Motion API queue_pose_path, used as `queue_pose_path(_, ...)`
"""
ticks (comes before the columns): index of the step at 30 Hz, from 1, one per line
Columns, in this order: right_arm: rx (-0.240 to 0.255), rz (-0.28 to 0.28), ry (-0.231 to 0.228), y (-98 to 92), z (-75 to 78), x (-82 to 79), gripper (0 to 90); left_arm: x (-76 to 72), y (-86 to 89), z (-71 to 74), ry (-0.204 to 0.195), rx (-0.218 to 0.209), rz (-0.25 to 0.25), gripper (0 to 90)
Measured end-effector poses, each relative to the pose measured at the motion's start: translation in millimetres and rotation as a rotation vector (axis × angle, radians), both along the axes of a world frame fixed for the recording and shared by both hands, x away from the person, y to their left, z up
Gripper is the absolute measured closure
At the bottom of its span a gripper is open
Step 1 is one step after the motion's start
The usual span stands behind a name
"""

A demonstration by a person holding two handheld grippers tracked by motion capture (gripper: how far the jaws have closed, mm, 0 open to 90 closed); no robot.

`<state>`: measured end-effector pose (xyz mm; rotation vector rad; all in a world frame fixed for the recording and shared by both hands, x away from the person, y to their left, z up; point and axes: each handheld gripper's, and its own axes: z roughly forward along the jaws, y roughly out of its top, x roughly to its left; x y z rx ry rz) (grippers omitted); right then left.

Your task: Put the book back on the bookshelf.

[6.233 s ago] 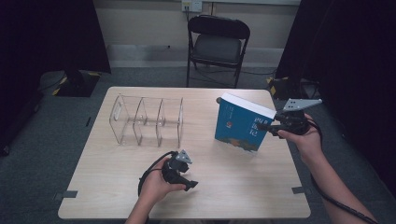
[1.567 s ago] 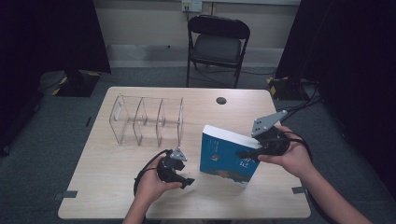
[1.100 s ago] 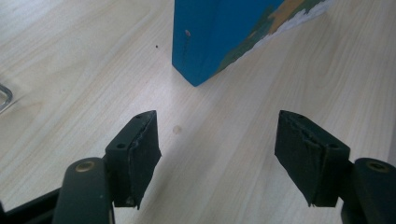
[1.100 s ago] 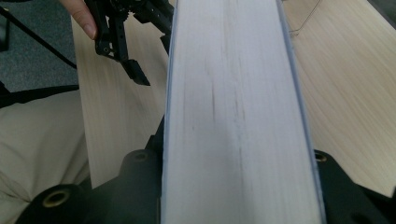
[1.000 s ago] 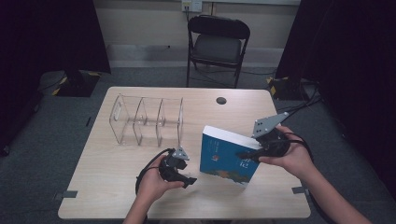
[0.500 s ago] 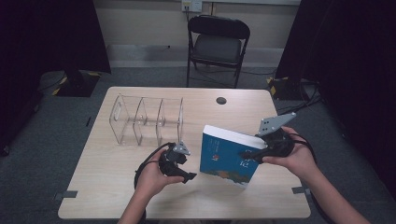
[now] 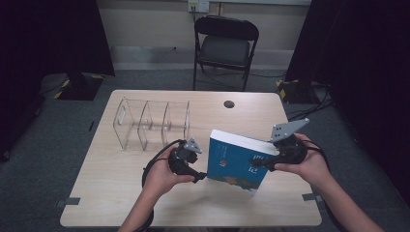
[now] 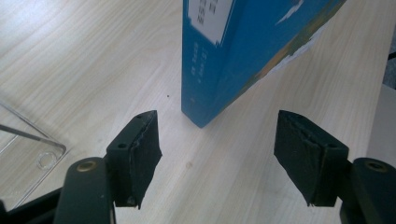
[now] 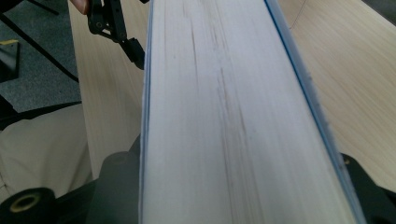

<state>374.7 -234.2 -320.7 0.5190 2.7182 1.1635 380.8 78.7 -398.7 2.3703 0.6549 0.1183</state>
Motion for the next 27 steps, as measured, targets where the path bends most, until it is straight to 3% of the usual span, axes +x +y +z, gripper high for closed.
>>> queue_pose_path(5,0.0,0.0,0.0,-0.9,-1.2,-0.1,46.9,2.6,-4.5,8.5,0.001,-0.009,-0.013,31.3)
queue_pose_path(6,0.0,0.003,0.0,-1.0,-1.5,-0.1,46.8,3.8,-4.8,11.6,-0.008,0.014,-0.024,31.3)
queue_pose_path(7,0.001,0.001,0.001,-1.2,-1.8,-0.2,46.8,3.9,-6.1,12.8,-0.007,-0.004,-0.019,31.4)
queue_pose_path(8,0.003,0.001,0.003,-1.5,-2.0,-0.3,46.7,5.6,-6.3,15.2,-0.018,0.011,-0.032,31.4)
queue_pose_path(10,0.004,0.001,0.002,-1.9,-2.4,-0.6,46.4,6.0,-8.6,19.8,-0.015,-0.011,-0.025,31.5)
queue_pose_path(12,0.008,0.0,0.003,-2.6,-3.0,-1.2,46.3,6.2,-9.9,24.9,-0.017,0.01,-0.029,31.5)
queue_pose_path(13,0.009,-0.002,0.003,-3.0,-3.5,-1.6,46.2,6.1,-11.3,25.8,-0.015,-0.011,-0.023,31.5)
queue_pose_path(27,0.014,-0.009,0.002,-7.9,-10.9,-2.2,42.9,9.7,-19.2,52.2,-0.05,-0.007,-0.044,31.7)
